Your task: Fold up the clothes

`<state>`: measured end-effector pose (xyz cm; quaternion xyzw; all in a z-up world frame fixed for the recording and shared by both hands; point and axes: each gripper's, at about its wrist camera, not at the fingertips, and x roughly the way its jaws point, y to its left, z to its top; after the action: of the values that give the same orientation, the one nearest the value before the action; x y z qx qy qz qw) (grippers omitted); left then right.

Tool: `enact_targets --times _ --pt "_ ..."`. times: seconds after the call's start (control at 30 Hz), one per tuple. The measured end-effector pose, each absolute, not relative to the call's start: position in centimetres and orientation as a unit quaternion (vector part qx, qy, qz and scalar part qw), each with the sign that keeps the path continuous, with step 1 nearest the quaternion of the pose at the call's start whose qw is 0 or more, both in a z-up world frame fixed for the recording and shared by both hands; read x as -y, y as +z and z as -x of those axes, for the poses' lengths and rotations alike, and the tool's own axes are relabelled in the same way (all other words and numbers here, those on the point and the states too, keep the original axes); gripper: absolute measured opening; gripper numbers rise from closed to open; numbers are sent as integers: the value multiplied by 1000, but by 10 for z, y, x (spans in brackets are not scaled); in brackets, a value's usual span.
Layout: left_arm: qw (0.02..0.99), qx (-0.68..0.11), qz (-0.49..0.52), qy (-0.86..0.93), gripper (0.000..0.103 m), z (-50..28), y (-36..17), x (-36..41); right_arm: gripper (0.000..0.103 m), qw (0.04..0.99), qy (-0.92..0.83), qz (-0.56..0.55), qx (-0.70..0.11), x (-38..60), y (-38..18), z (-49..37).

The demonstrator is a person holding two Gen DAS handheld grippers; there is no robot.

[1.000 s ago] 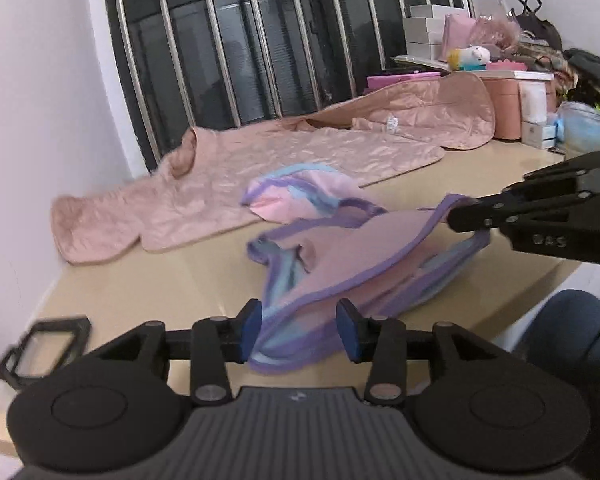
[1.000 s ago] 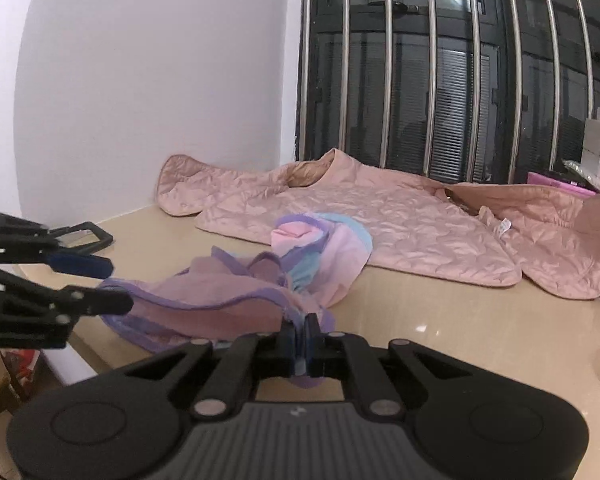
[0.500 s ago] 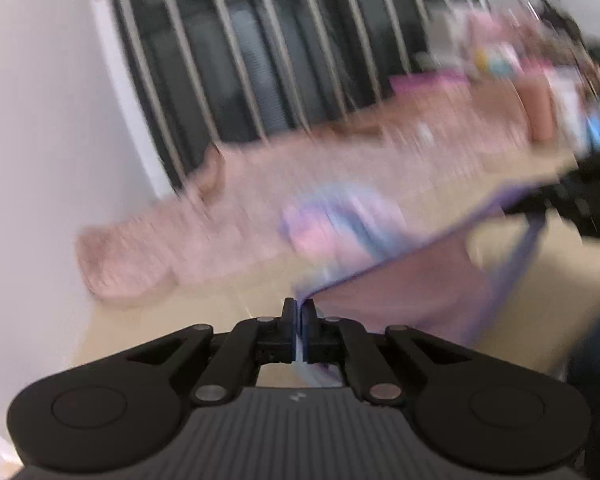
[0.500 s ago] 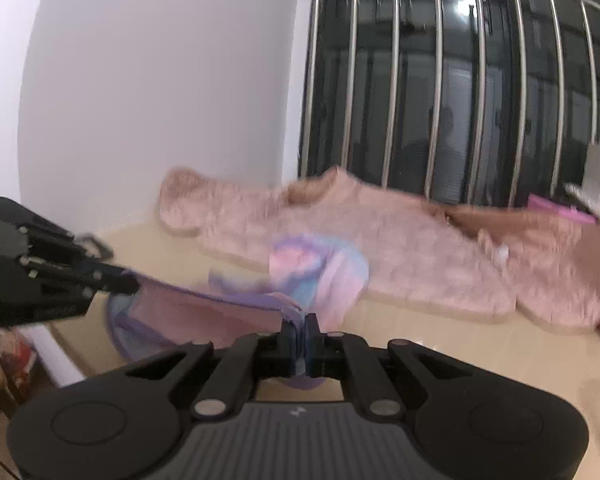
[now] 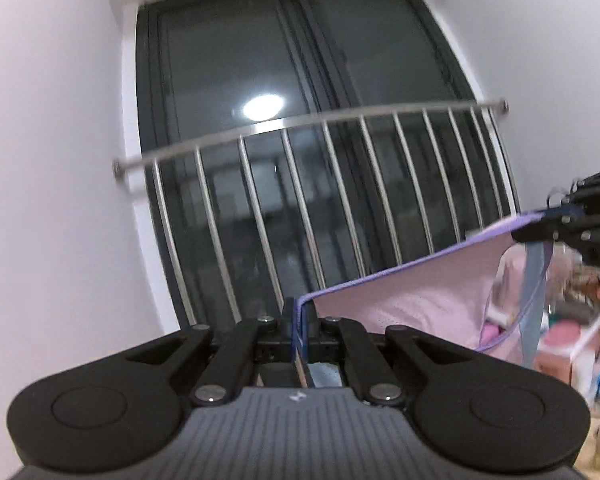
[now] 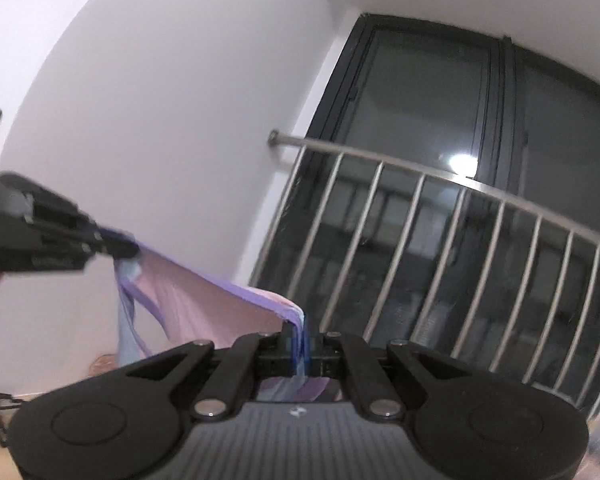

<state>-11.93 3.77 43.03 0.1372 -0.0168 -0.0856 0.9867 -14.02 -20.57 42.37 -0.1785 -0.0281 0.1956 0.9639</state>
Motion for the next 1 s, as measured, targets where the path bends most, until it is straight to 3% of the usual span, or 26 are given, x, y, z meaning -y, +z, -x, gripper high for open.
enact_targets --times 0.17,0.33,0.57,0.67,0.77,0.9,1.0 --pt "985 27 -146 -92 2 110 461 -22 3 963 182 197 21 212 455 141" --pt "984 0 -151 -99 2 60 449 -11 3 968 161 191 9 213 446 108" --pt "983 -32 -165 -70 2 -51 399 6 3 972 147 173 -67 204 400 -28" --pt "985 -17 -165 -48 2 -99 388 9 3 976 117 175 -63 193 387 -89" --pt "986 50 -154 -37 2 -122 403 6 3 983 82 163 -1 186 401 -126" --pt "974 166 -150 -38 2 -97 435 7 3 983 38 133 121 188 430 -111" --pt "971 179 -150 -50 2 -68 438 3 3 976 33 118 179 193 444 -86"
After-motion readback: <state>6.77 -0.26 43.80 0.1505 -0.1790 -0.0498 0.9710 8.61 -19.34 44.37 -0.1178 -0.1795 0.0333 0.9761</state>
